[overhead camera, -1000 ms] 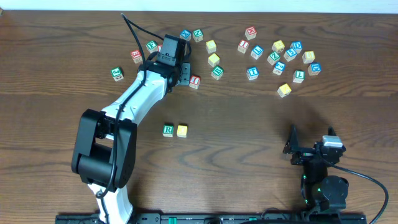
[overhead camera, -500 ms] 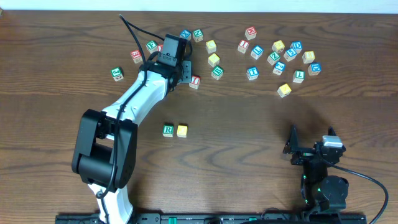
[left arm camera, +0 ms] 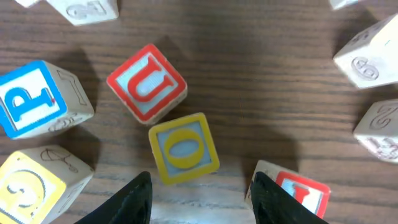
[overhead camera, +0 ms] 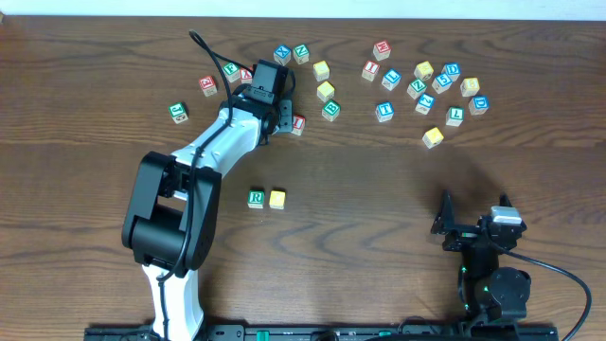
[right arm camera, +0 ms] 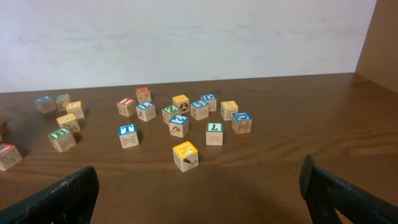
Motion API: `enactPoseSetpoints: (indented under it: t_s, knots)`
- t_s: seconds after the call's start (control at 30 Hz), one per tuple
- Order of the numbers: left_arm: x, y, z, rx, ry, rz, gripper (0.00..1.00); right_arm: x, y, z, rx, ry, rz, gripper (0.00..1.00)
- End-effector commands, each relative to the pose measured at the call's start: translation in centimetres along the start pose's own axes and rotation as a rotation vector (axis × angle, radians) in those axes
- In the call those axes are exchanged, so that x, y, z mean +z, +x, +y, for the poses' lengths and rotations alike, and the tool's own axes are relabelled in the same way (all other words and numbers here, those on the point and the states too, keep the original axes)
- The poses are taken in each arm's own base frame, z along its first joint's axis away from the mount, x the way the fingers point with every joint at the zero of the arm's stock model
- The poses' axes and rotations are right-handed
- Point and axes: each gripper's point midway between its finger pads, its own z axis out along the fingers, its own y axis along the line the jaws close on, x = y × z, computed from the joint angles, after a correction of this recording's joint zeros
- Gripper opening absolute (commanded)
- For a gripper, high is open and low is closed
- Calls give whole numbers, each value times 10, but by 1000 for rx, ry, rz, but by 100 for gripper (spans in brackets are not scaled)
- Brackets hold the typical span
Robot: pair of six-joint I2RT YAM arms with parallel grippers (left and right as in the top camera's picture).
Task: Spell out ROBOT
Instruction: 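Lower the left gripper around the second O block and close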
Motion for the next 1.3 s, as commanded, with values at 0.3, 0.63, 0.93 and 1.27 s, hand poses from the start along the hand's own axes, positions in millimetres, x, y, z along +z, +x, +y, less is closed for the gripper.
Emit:
enactPoseSetpoints:
  t_s: [0.3, 0.63, 0.93, 1.27]
  knots:
    - [-5, -17, -2, -28, -8, -55, 50, 0, 0, -2, -11, 7, -3, 99]
    - [-6, -20, 10, -63, -74, -80, 50, 0, 0, -2, -11, 7, -3, 99]
    - [5, -16, 11, -69, -77, -69, 51, 0, 0, -2, -11, 7, -3, 99]
    - [11, -13, 11, -83, -80, -63, 50, 0, 0, -2, -11, 7, -2, 99]
